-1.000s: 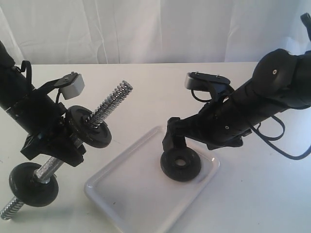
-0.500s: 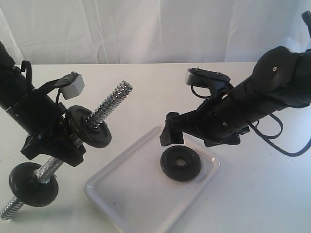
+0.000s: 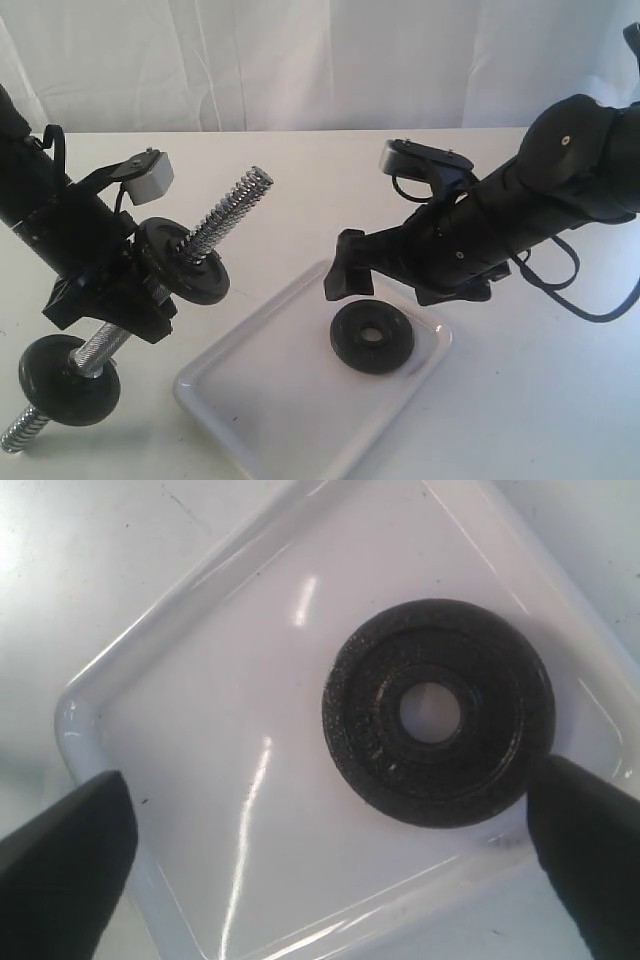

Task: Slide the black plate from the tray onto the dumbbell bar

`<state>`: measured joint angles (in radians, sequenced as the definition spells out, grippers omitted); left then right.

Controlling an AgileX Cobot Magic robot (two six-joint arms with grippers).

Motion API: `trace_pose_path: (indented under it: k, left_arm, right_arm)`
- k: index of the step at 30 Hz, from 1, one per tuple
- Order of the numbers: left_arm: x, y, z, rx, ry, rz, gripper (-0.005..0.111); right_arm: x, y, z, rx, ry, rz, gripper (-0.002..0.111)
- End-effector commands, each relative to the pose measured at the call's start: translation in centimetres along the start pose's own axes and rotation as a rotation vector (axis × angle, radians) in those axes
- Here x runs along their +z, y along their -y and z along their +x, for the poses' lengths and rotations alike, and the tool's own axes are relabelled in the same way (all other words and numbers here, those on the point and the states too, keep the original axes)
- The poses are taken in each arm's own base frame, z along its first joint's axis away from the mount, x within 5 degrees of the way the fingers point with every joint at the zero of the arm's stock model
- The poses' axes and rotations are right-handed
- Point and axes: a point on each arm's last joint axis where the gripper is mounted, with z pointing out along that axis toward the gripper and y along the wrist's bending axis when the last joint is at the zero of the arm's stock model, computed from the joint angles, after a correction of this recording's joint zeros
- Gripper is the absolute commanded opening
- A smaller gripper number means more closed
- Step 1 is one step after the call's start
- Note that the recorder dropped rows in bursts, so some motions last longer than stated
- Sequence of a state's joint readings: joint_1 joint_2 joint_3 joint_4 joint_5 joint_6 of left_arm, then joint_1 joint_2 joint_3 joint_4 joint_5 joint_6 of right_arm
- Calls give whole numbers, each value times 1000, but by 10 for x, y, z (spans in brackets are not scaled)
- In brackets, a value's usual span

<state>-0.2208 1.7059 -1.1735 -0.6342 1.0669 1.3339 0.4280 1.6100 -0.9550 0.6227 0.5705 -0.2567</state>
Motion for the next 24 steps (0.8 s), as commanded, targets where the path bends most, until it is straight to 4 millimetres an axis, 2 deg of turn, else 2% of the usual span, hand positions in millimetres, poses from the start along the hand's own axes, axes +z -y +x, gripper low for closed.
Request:
trace_pose_path:
  k: [1,6,10,17,20,24]
  left_arm:
    - [-19,20,-30,-7,219,70,0]
    - [-19,20,-30,-7,219,70,0]
    - [-19,20,-30,-7,219,70,0]
    - [-19,20,-30,-5,219,68,0]
    - [-19,20,-30,-6,220,61,0]
    - [-19,19,-30,-7,220,56,0]
  right_arm:
    - [1,-1,-1,-29,9,-8,102]
    - [4,-6,-1,-36,24,-17,102]
    - [3,-13,-5,-136,33,-34,102]
    - [-3,-21,-15,-93,70,-44,100]
    - [-3,-17,-15,-101,53,-3,100]
    - [6,-7,-8,-56,-40,80,100]
